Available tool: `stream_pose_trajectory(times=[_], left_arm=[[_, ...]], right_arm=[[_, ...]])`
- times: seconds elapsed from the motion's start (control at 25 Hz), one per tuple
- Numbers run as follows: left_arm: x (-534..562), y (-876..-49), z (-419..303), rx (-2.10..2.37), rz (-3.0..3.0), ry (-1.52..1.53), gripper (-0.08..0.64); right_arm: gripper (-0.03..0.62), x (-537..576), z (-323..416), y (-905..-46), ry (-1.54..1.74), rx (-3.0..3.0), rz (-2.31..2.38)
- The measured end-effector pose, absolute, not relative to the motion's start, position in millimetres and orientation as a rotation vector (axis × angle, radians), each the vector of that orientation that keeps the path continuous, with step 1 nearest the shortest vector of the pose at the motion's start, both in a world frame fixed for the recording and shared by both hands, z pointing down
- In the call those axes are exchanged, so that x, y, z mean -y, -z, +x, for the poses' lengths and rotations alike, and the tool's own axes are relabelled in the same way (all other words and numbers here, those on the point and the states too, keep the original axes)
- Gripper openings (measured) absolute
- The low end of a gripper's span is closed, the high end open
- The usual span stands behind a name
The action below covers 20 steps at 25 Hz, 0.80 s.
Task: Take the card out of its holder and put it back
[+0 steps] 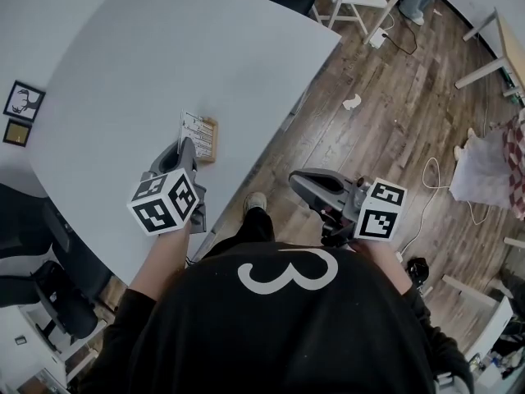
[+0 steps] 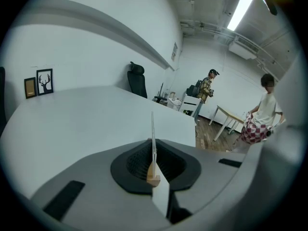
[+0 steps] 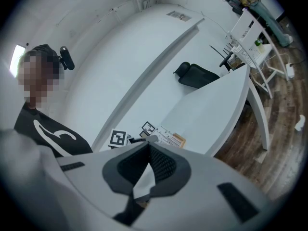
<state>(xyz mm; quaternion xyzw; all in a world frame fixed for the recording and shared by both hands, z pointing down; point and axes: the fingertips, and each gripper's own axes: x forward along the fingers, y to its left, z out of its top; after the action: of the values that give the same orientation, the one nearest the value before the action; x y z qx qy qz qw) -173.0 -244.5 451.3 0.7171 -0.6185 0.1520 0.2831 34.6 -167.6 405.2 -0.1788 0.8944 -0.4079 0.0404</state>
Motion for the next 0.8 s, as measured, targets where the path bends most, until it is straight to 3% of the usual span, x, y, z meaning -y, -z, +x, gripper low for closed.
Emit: stream_pose_trajectory(times=[0.44,0.8], left_arm=[[243.3,-461.2,-168.9,1.592,1.932,-0.409,0.028],[235.7,-447.8,-170.7,1.594,1.968,-0.293,0.158]], right_arm=[[0.006,160.9,33.5,-403.5,1.245,-2.744,-0.554],[0.006,146.3,40.0,-396.8,1.22,-2.759,-0.575]])
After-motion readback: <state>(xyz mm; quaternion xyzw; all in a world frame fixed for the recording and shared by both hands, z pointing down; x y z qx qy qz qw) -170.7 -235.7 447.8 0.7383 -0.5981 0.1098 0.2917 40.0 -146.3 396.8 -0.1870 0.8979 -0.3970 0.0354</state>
